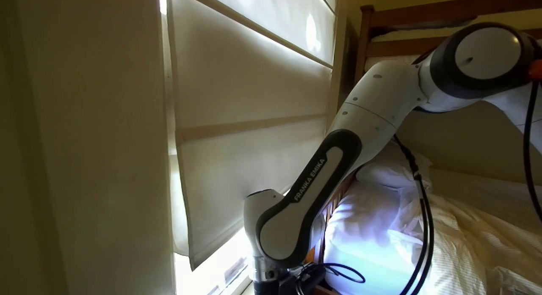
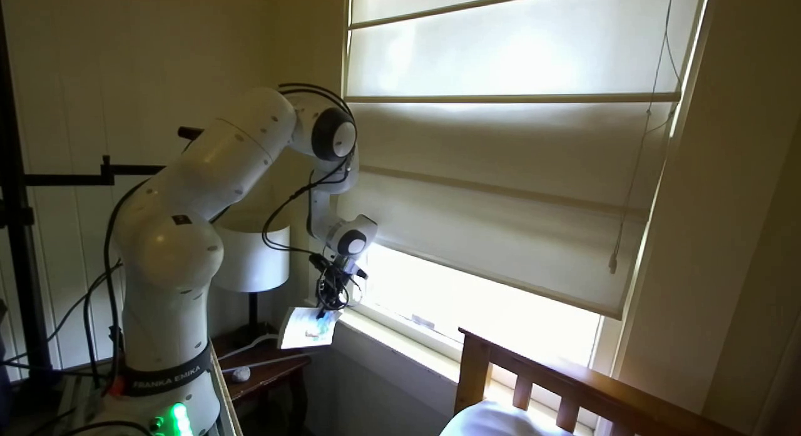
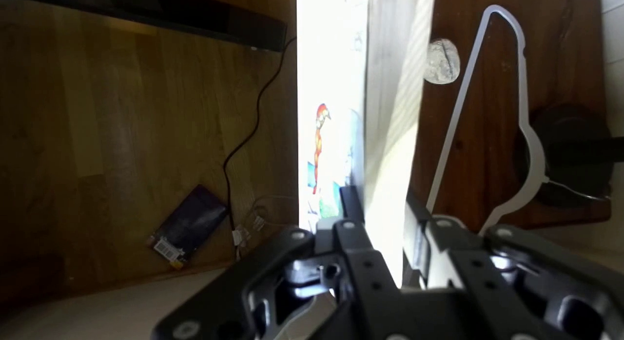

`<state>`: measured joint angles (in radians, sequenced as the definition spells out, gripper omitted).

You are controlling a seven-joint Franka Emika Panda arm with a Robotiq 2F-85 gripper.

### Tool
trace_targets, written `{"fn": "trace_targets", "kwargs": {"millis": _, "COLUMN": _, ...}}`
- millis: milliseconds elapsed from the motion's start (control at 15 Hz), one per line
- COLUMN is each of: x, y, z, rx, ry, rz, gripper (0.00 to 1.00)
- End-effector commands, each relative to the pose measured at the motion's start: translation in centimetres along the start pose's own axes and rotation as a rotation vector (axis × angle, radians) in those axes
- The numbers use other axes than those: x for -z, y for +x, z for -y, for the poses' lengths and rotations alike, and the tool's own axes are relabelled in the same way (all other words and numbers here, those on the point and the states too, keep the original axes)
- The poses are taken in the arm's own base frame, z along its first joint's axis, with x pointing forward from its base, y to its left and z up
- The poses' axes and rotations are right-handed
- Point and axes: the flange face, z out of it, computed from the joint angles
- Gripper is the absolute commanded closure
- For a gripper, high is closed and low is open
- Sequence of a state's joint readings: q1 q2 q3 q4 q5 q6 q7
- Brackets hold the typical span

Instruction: Put the book on the table

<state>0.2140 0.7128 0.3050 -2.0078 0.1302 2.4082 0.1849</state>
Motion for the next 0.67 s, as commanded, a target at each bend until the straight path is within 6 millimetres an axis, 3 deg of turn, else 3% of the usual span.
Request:
{"fn": "trace_targets", "kwargs": {"millis": 0, "x": -0.4, "y": 0.4, "z": -0.1, "rx": 0.007, "ry": -0.001, "rz": 0.0, "gripper": 0.77}}
{"fn": "trace_targets", "kwargs": {"millis": 267, "x": -0.7, "y": 0.9, "z": 0.0, "rx": 0.015, "ry": 0.0, "rz": -0.003, "gripper": 0.77}}
{"fn": "trace_targets", "kwargs": {"millis": 333, "x": -1.1, "y": 1.0, "z": 0.1, "rx": 0.011, "ry": -0.006, "rz": 0.002, "gripper": 0.94}}
{"fn": "trace_targets", "kwargs": {"millis": 600, "x": -3.9, "y": 0.2, "z": 0.9, "rx": -0.002, "ry": -0.002, "rz": -0.023, "gripper": 0.94}}
